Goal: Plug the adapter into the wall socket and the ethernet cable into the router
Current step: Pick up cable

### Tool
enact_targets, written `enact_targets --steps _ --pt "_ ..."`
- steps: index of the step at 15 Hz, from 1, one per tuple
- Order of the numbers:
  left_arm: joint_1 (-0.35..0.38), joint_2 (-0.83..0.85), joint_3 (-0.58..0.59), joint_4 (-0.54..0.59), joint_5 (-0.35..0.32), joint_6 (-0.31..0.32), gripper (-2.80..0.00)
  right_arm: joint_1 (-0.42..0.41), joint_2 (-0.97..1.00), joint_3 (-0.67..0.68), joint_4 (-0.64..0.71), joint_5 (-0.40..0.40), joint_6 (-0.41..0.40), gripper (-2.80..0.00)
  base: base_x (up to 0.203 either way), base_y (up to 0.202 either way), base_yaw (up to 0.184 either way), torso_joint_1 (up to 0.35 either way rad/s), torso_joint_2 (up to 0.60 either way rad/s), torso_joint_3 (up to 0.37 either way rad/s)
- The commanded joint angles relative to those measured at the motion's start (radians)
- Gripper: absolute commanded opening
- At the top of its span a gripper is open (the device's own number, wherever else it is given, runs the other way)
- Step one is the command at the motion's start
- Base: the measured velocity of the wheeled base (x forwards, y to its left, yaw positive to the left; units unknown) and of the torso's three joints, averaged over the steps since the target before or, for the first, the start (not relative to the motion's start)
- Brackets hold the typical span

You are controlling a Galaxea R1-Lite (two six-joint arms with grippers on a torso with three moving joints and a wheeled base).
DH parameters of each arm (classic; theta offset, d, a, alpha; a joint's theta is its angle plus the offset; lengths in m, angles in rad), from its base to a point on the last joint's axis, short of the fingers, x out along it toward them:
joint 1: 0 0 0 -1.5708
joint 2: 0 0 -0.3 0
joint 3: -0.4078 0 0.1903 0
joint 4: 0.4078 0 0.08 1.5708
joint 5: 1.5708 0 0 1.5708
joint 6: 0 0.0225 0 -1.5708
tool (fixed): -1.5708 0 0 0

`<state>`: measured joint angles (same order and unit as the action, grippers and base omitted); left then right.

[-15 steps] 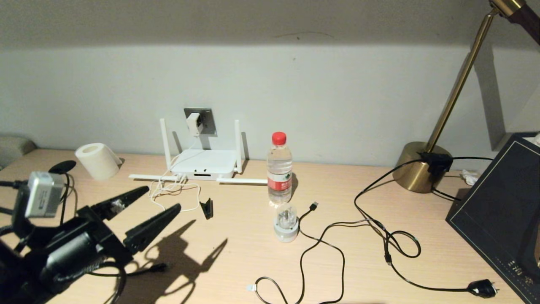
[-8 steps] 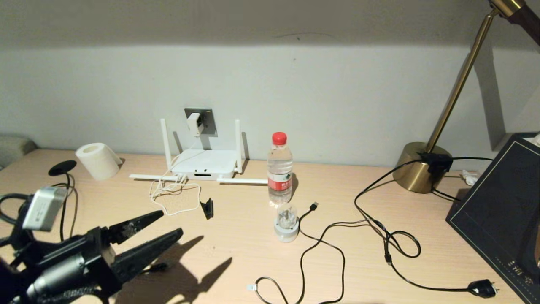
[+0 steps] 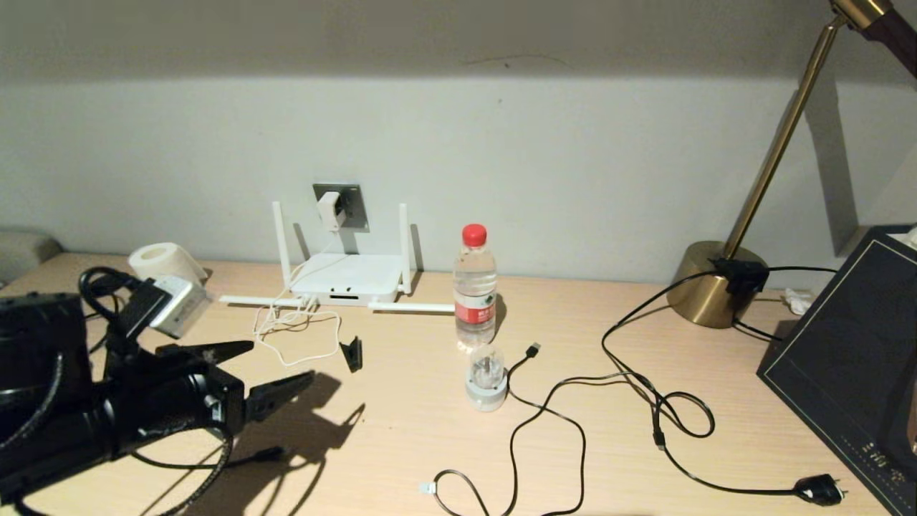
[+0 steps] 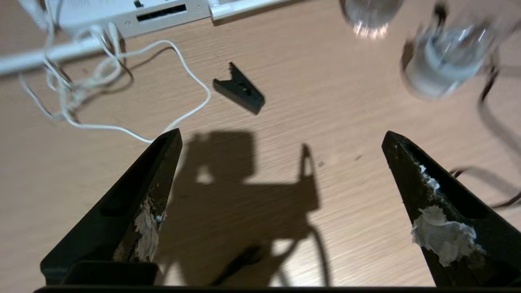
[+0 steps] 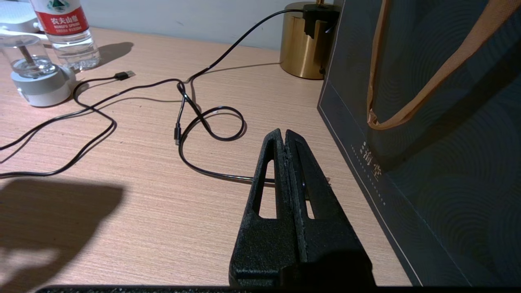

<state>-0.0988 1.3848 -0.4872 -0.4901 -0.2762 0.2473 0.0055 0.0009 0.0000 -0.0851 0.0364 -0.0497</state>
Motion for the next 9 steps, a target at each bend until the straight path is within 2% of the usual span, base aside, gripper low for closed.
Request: enact_targets --steps 1,4,6,9 --pt "0.006 -0.011 -0.074 0.135 -0.001 0.204 0.00 0.001 0.001 0.035 -0.001 0.000 -0.001 -2.80 0.000 0.000 0.000 0.000 0.00 0.000" --pt "0.027 -0.039 -0.223 0.538 -0.002 0.612 0.00 0.001 0.001 0.035 -0.001 0.000 -0.001 -2.80 0.000 0.000 0.000 0.000 0.00 0.000" --pt "0.060 -0.041 -0.380 0.830 -0.001 0.891 0.00 0.001 0.001 0.035 -0.001 0.000 -0.001 -2.80 0.000 0.000 0.000 0.000 0.00 0.000" --pt "0.093 0.065 -0.584 1.128 0.003 1.263 0.00 0.001 0.001 0.035 -0.001 0.000 -0.001 -2.80 0.000 0.000 0.000 0.000 0.00 0.000"
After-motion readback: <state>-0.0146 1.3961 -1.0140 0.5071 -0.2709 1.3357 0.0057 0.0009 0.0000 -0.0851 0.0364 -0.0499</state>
